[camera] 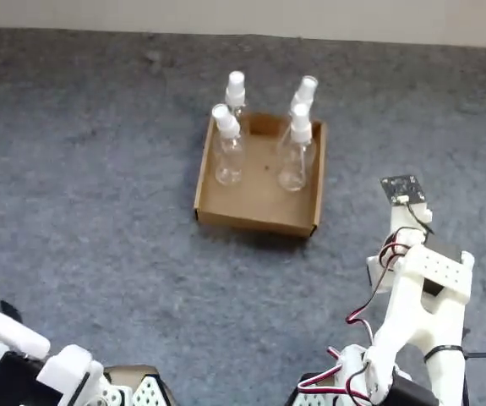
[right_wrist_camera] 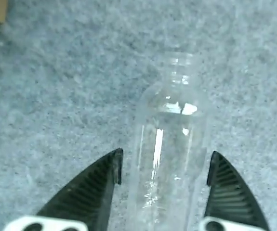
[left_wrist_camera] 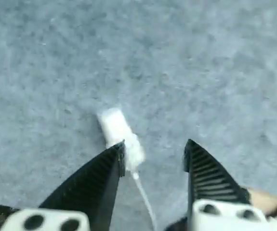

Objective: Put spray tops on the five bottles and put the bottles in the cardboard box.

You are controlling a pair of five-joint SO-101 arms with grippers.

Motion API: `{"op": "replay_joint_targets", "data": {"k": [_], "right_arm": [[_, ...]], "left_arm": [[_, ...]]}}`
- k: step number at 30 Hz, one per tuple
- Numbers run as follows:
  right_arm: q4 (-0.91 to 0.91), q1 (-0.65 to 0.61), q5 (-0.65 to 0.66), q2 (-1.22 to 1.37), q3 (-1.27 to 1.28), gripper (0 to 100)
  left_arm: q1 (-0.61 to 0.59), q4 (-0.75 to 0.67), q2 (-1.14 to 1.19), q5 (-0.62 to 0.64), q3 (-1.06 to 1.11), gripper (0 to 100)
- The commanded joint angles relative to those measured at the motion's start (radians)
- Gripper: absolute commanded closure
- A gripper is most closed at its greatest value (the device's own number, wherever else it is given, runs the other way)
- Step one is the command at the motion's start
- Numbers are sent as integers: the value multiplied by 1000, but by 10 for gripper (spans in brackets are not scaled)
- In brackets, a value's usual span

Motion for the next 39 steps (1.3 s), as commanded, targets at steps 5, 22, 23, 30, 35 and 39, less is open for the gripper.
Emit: {"op": "replay_joint_targets", "data": {"k": [5,22,23,30,35,39], "right_arm": [[7,13,11,-33,-15,765],[7,13,11,-33,-13,765],[7,13,11,-33,-13,765],[7,13,11,-33,-13,765],[7,15,11,-35,-13,765],[7,15,11,-35,-13,765]], "left_arm": [[-88,-158,-28,-127,48,819],[-64,-385,-27,-144,277,819],[-64,-385,-27,-144,285,826],[15,-379,-36,-138,285,955],[180,-281,-93,-21,151,981],[412,-124,-151,104,7,986]]}}
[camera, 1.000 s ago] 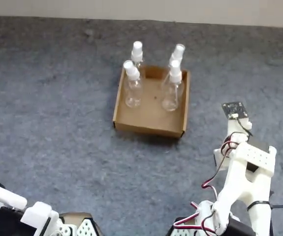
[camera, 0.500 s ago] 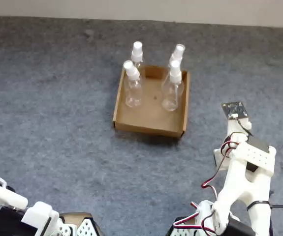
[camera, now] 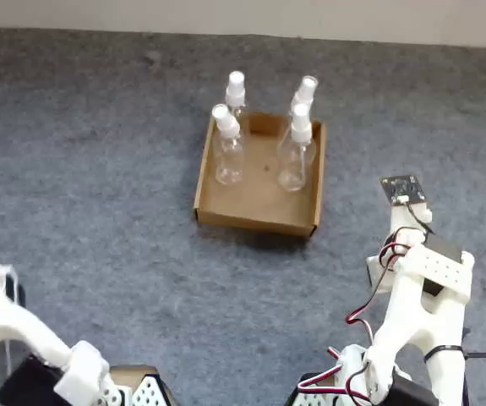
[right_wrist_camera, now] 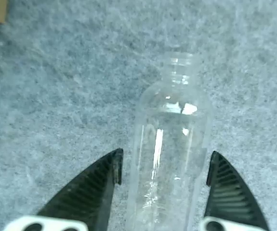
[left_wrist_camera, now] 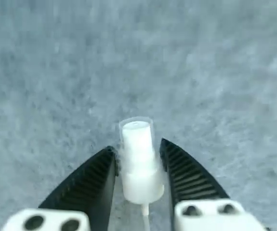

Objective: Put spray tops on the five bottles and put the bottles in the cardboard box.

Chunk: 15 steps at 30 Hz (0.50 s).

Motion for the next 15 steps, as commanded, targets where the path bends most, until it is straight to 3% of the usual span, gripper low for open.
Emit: {"op": "replay_joint_targets", "data": {"k": [1,8,15], "right_arm": [[7,15,11,-35,-13,765],[7,15,11,-35,-13,765],[7,13,11,-35,-13,765]], "left_arm": [[303,146,-81,164,-179,985],[751,124,8,476,-252,983],[975,101,237,671,-406,982]]}}
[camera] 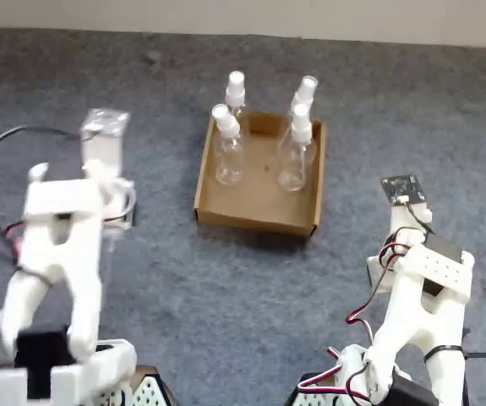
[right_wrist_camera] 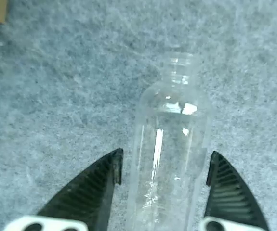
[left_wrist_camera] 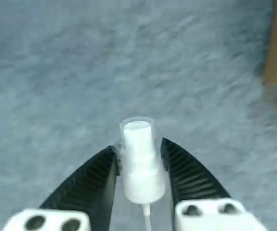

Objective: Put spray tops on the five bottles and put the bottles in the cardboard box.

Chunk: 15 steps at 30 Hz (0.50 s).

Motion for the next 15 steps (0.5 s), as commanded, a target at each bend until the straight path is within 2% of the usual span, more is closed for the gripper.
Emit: {"op": "replay_joint_targets", "data": {"k": [1,8,12,15], "right_arm": [[7,13,11,-35,-13,765],[7,13,11,-35,-13,765],[7,13,11,-35,-13,765],[7,13,11,-35,-13,765]], "left_arm": [[127,-52,140,97,-107,982],[139,-161,320,107,-120,976],[137,-166,360,101,-120,891],[136,-166,375,101,-122,878]]}}
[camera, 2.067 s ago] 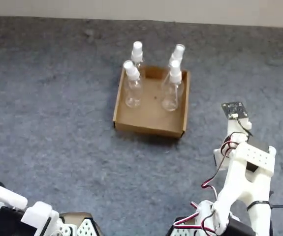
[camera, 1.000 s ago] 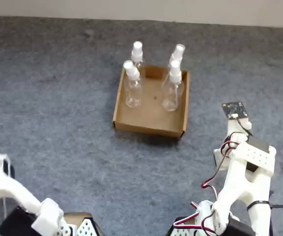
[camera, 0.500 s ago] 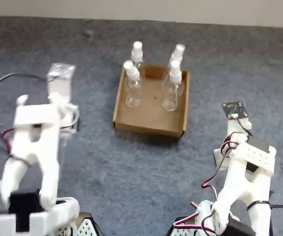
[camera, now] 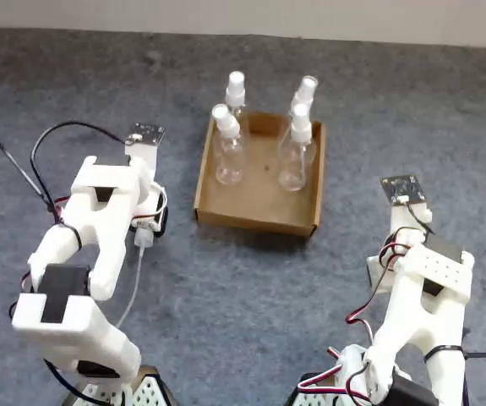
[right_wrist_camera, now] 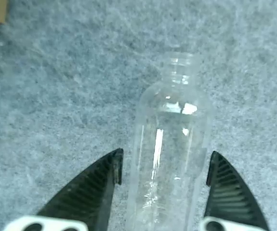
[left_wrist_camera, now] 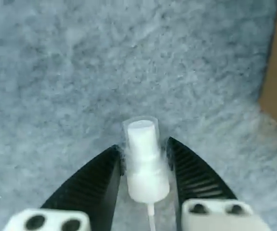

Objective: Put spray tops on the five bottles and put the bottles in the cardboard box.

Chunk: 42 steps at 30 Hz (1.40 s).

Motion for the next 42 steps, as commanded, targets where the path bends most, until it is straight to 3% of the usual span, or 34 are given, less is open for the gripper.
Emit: {"op": "replay_joint_targets", "data": {"k": [1,8,13,19,26,29,33,42], "right_arm": [[7,13,11,-35,-13,765],[7,13,11,-35,-13,765],[7,13,11,-35,-13,765],[7,13,9,-35,-19,765],[22,10,5,-35,-24,762],[87,7,3,-33,-25,714],[105,5,-3,-24,-74,642],[107,-59,-51,24,-203,647]], "left_arm": [[19,-17,7,5,-47,878],[22,-68,10,8,-42,878],[24,-64,10,5,-36,998],[21,-14,-22,5,-62,998],[22,106,-268,21,-54,998],[27,133,-415,57,16,998],[50,126,-590,55,168,998],[54,-2,-733,55,374,998]]}}
